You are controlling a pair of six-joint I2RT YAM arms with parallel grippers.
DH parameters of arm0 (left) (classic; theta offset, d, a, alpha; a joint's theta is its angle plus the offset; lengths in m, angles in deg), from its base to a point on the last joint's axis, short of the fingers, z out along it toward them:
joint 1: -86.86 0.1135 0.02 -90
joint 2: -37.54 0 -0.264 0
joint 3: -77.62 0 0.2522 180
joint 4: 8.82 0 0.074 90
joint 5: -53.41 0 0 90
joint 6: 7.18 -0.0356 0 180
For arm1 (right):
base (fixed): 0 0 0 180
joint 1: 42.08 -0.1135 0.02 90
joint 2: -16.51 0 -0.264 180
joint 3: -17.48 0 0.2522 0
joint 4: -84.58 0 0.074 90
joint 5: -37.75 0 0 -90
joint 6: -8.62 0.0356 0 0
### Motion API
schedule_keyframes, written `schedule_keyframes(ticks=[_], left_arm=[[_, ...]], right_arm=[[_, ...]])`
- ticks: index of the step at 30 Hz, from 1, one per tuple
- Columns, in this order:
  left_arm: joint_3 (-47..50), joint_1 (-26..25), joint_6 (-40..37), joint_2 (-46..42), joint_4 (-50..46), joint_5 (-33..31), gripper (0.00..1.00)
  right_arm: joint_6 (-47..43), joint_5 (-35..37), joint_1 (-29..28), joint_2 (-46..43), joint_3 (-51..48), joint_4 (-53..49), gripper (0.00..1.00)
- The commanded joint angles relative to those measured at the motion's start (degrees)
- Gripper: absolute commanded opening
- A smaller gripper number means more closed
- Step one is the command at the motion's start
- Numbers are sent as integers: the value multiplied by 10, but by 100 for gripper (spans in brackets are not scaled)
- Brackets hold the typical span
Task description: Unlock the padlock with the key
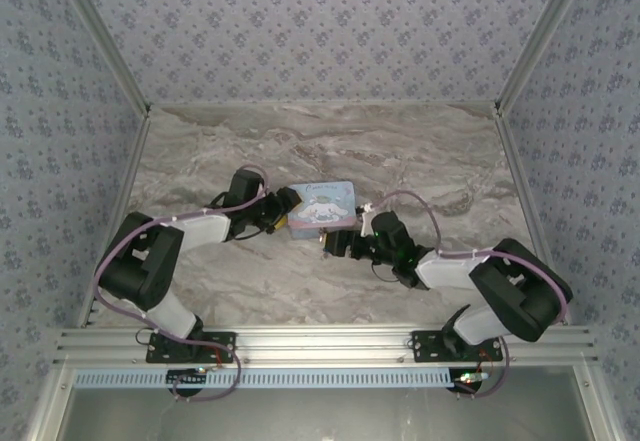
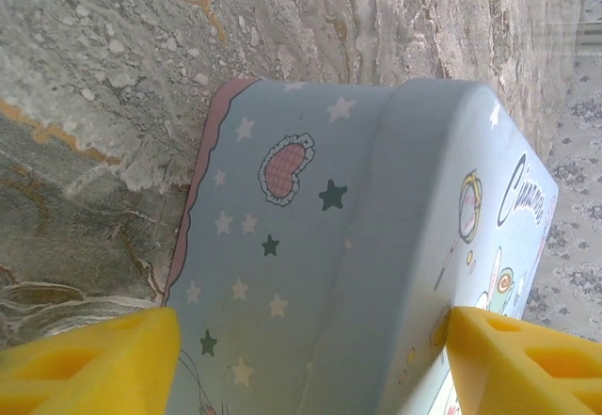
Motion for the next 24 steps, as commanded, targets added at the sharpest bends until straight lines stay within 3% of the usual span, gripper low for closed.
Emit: schedule_keyframes(ticks=[1, 7, 14, 24], left_arm=[[21, -10, 3, 10, -66, -18, 73], [28, -13, 6, 3, -68, -20, 73], [29, -18, 10, 1, -67, -25, 73], [27, -20, 11, 6, -67, -22, 73]], right_arm=[[-20, 6, 15, 14, 26, 20, 79], [-49, -42, 56, 34, 62, 12, 79], [-60, -34, 27, 38, 22, 38, 77], [-58, -29, 20, 80, 29, 63, 62]])
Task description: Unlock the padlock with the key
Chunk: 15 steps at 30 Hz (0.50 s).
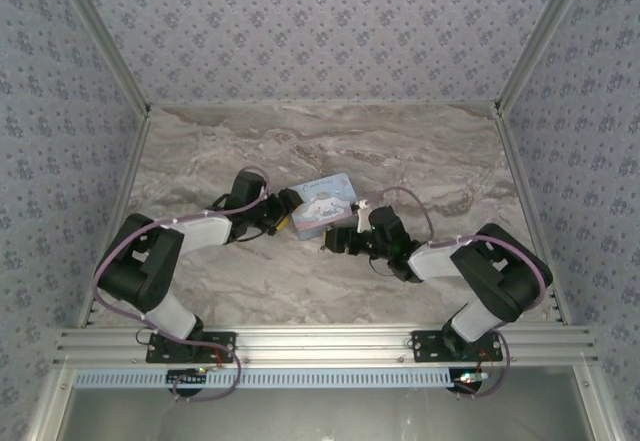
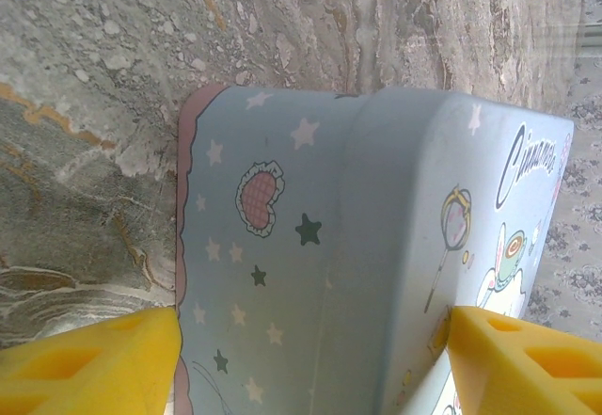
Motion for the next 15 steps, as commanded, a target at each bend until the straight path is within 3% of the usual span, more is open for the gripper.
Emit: schedule_keyframes(ticks=[1, 15], left_arm=[[20, -10, 2, 10, -73, -9, 73], [18, -12, 4, 11, -71, -7, 73]], right_arm=[[-8, 4, -3, 17, 10, 21, 61], [17, 4, 3, 65, 11, 72, 42]])
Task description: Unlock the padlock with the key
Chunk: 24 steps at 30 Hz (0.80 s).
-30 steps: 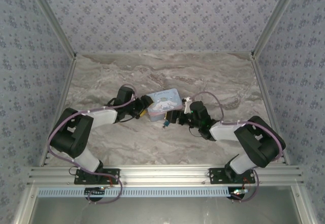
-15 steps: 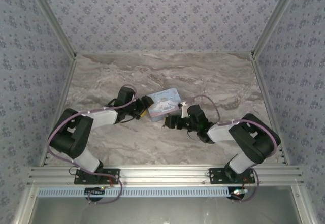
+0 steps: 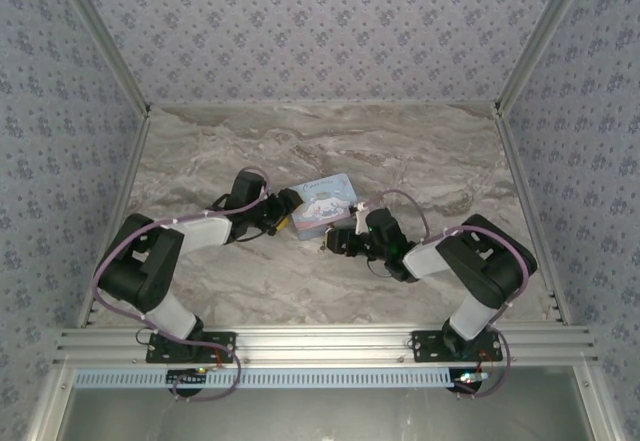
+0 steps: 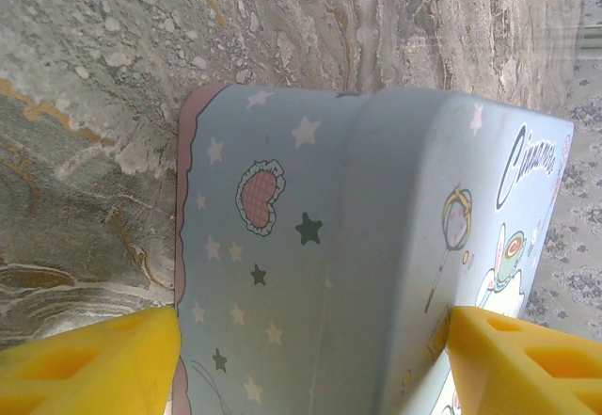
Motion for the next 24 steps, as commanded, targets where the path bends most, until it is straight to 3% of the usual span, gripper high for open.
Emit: schedule_keyframes(ticks=[1, 24], left_arm=[[18, -12, -1, 11, -72, -7, 73], [18, -12, -1, 11, -75, -8, 74]], right_arm=[[4, 4, 3, 12, 10, 27, 41], [36, 14, 12, 39, 1, 65, 11]])
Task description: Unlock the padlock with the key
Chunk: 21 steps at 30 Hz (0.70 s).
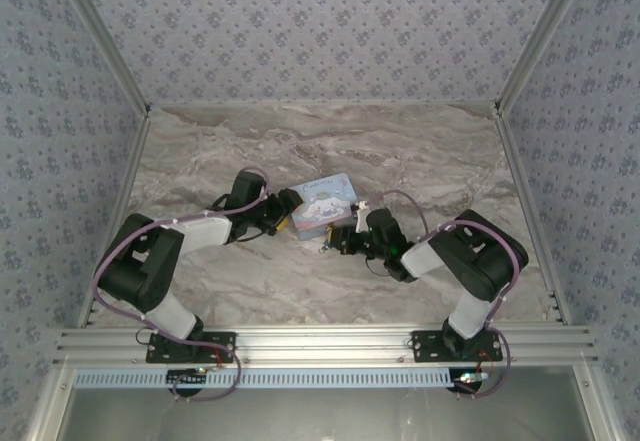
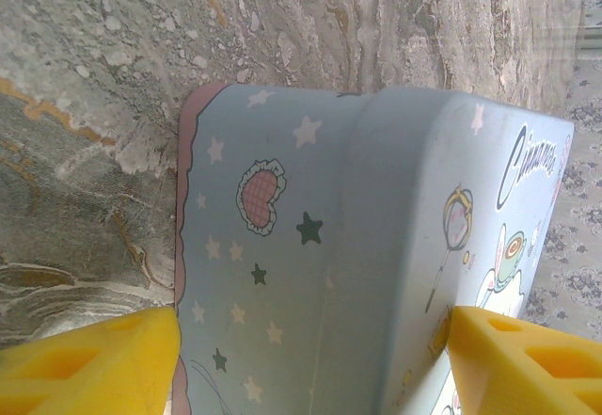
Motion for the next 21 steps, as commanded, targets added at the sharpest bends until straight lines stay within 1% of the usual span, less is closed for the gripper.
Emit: schedule_keyframes(ticks=[1, 8, 21], left_arm=[[18, -12, -3, 11, -75, -8, 74], [19, -12, -2, 12, -75, -9, 74], [22, -11, -2, 16, -78, -12, 74]], right_arm=[[5, 14, 5, 7, 0, 13, 10], [23, 18, 9, 4, -12, 29, 6], [69, 36, 25, 4, -45, 72, 4]])
